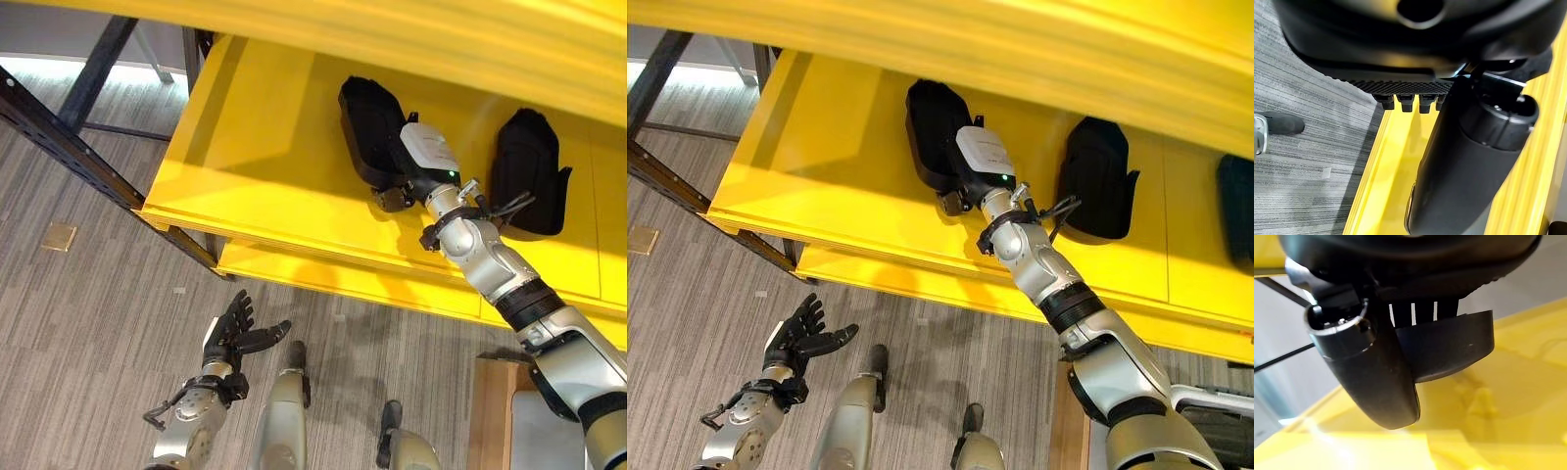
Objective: Move parts from the plastic box to the shelf.
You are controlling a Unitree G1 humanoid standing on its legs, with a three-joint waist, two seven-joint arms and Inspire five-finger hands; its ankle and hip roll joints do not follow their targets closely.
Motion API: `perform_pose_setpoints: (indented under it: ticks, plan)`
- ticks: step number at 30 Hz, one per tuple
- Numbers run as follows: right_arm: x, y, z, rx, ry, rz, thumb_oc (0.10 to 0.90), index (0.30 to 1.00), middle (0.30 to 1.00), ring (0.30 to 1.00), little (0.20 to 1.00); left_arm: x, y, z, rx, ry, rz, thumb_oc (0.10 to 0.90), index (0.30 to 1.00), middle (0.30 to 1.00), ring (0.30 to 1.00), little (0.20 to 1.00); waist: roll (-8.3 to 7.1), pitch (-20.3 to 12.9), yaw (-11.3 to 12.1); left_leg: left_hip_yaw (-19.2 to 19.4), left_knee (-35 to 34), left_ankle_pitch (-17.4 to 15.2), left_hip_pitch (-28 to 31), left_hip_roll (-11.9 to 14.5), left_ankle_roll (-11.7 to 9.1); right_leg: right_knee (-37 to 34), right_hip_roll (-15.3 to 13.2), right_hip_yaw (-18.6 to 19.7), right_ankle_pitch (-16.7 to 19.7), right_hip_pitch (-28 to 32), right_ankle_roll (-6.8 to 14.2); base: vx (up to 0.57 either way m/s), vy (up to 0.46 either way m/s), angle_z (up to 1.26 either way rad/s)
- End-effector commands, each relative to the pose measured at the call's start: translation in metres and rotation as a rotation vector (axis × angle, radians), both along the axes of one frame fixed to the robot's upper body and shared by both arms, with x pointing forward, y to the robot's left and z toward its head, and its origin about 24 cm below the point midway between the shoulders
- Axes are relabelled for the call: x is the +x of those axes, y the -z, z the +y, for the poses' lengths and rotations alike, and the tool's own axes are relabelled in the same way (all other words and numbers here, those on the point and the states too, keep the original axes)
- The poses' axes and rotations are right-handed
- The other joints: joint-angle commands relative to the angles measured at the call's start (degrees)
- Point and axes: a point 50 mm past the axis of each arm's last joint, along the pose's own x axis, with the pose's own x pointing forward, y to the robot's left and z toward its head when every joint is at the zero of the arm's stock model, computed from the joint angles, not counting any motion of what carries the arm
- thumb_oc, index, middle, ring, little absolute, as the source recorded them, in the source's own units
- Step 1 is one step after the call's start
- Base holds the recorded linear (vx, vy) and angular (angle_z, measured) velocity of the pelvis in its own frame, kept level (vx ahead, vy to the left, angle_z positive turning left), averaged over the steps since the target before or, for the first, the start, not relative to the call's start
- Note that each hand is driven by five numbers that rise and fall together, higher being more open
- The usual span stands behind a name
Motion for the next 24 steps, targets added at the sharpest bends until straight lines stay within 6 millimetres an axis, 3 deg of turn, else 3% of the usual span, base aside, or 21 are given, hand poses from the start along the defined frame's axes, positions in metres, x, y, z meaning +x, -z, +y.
perform_pose_setpoints:
  ticks: [1, 11, 24]
  plan:
    - [0.004, -0.061, 0.006, 0.117, -0.014, -0.159, 0.400, 0.300, 0.300, 0.300, 0.300, 0.010, -0.037, -0.013, -0.031, 0.075, -0.214, 0.900, 1.000, 1.000, 1.000, 1.000, 0.18, -2.3, 1.2, -4.6, 9.7, -7.2, -0.9, 6.3, -3.5, 8.2, -0.8, 0.3, -0.2, -4.7, -2.1, -0.07, 0.033, 0.02]
    - [0.022, -0.058, -0.009, 0.139, 0.103, -0.070, 0.400, 0.300, 0.300, 0.300, 0.300, 0.015, -0.038, -0.020, -0.032, 0.108, -0.218, 0.900, 1.000, 1.000, 1.000, 1.000, 1.36, -0.8, 1.7, -7.0, 18.5, -10.8, -6.2, 5.5, -2.6, 19.8, -1.7, 1.1, -4.7, -10.8, -3.2, -0.04, 0.027, 0.04]
    - [0.030, -0.039, -0.029, 0.237, 0.240, -0.010, 0.400, 0.300, 0.300, 0.300, 0.300, 0.021, -0.041, -0.026, -0.045, 0.114, -0.230, 0.900, 1.000, 1.000, 1.000, 1.000, 2.26, -0.8, 1.6, -8.0, 20.9, -12.1, -7.6, 4.5, -2.6, 23.7, -2.3, 1.2, -6.7, -12.3, -3.7, -0.01, 0.004, 0.03]
